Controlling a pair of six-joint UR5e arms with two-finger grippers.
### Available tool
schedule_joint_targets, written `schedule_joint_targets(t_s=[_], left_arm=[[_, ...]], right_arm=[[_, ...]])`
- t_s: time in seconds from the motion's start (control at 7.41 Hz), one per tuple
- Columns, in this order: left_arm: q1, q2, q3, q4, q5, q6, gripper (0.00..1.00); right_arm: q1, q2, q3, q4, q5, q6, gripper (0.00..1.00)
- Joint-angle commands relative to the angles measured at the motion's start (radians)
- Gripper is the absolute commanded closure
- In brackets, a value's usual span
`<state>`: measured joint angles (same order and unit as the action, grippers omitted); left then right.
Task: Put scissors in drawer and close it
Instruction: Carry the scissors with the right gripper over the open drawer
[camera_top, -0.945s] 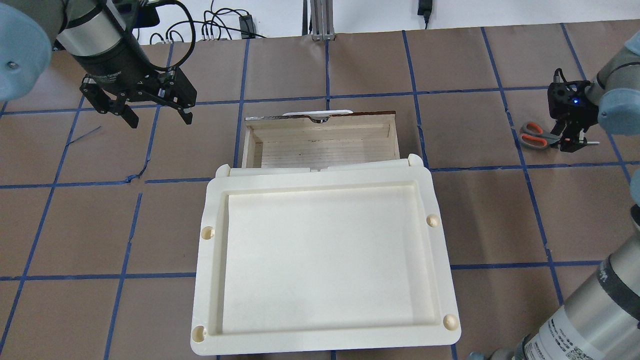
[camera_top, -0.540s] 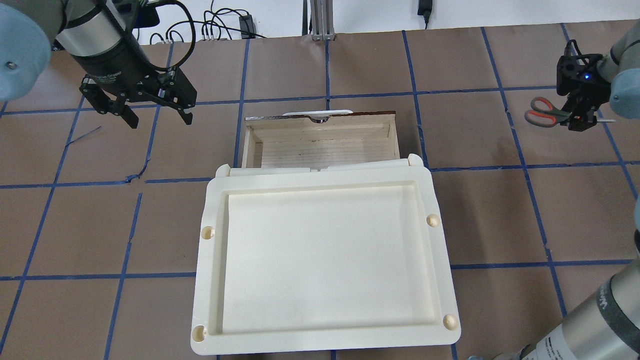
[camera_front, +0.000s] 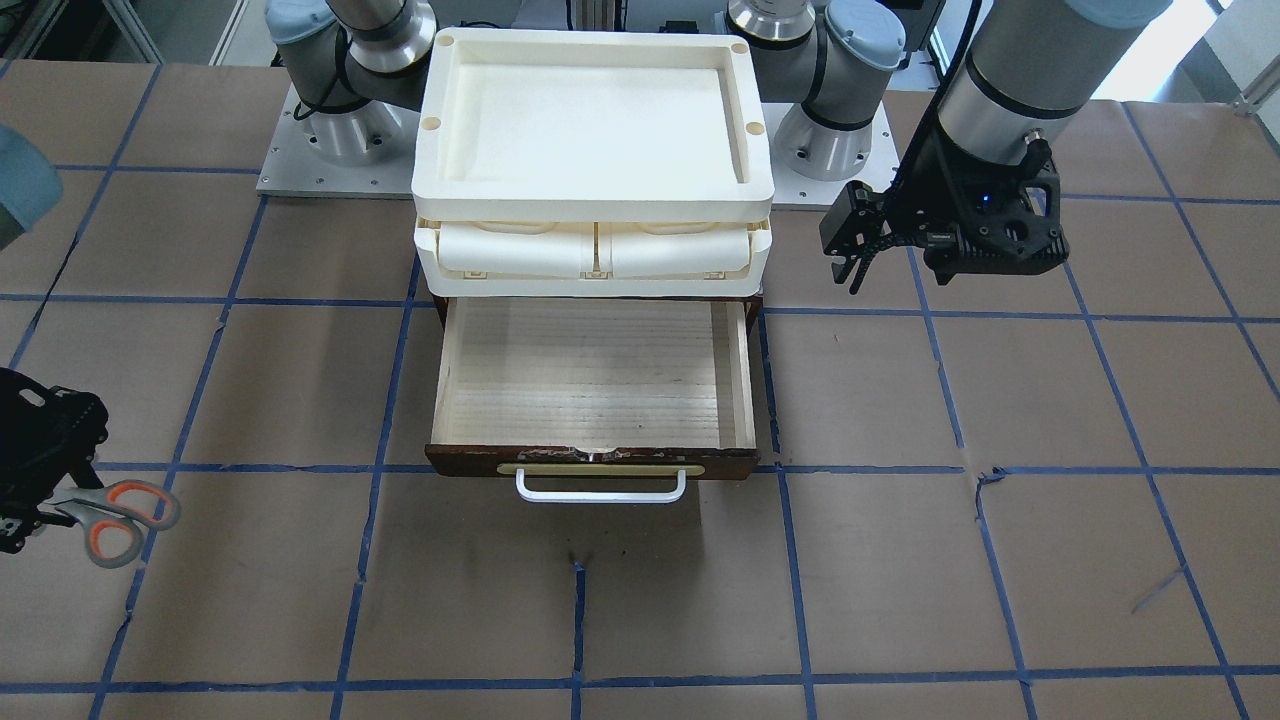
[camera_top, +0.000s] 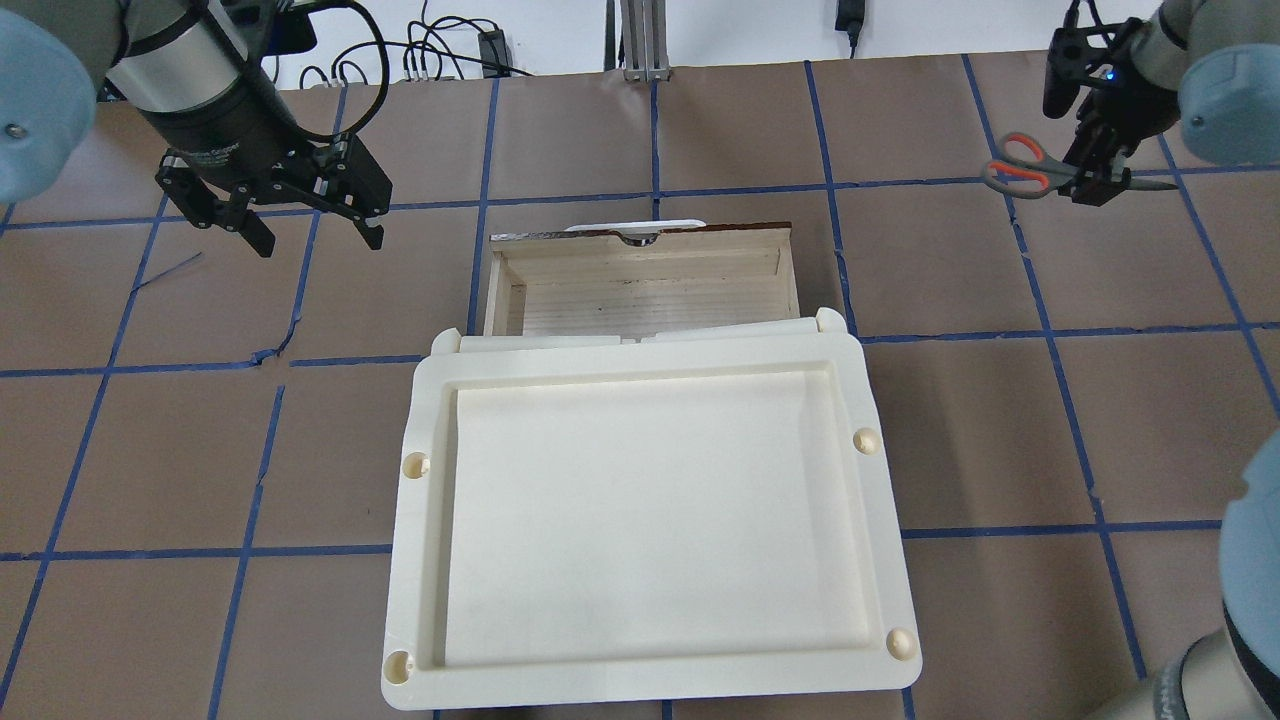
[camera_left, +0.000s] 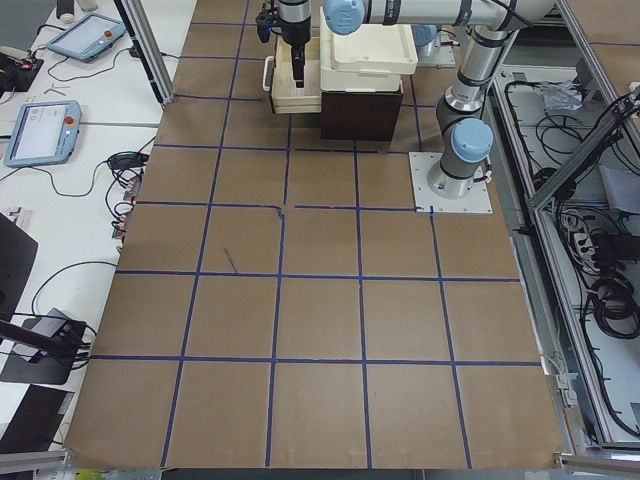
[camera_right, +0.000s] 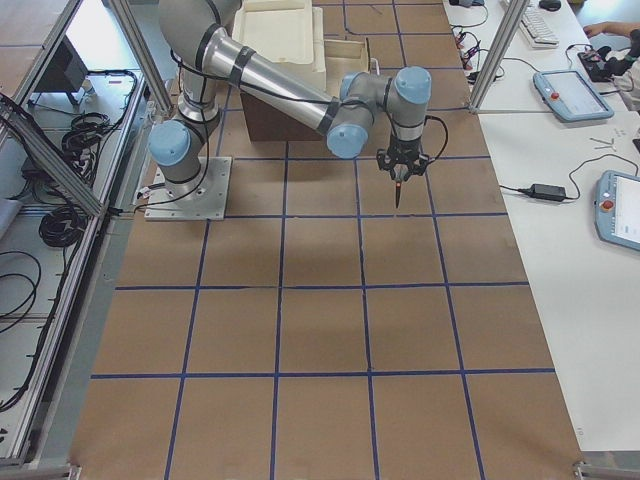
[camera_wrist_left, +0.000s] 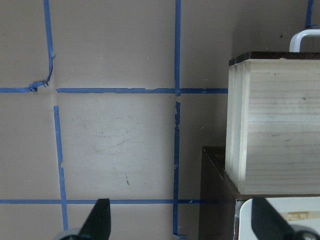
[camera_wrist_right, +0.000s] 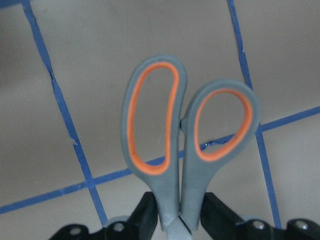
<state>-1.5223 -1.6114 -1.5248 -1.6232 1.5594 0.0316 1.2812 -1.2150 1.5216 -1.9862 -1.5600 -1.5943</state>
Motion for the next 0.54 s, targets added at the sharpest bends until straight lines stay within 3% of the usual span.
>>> schedule_joint_targets(t_s=[0.0,0.41], left_arm=[[-0.001,0.001,-0.002,-0.003,0.001,0.001,0.00],[0.001,0.001,0.000,-0.003,0.001,0.002,0.00]], right_arm=[[0.151,-0.026,-0.079,0.084,-0.008,0.142,0.97],[0.274,-0.038,-0.081,0.095,0.008,0.200,0.98]])
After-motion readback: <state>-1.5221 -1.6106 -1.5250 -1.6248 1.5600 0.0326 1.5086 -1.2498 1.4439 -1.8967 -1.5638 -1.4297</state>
